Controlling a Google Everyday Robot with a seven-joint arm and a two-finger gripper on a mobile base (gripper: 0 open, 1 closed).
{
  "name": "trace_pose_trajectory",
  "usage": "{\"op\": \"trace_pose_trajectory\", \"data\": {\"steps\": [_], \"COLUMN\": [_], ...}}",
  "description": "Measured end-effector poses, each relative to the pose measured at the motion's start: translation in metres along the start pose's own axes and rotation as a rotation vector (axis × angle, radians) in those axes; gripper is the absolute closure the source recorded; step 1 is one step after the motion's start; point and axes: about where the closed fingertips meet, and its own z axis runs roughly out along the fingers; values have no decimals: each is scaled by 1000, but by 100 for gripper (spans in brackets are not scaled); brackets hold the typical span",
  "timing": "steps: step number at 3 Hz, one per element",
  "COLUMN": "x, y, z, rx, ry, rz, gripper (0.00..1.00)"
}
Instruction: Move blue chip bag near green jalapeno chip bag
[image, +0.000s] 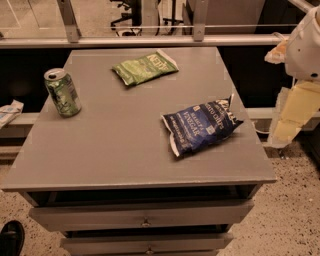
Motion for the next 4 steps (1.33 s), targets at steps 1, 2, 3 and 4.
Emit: {"op": "trace_pose_trajectory", "data": {"steps": [1,2,3,4], "x": [0,0,1,0], "y": [0,-10,-35,-52], "z": [0,13,45,77], "rx": [0,18,56,66], "ry": [0,-37,-117,-164], "rz": [0,8,23,35], "gripper": [0,0,0,0]}}
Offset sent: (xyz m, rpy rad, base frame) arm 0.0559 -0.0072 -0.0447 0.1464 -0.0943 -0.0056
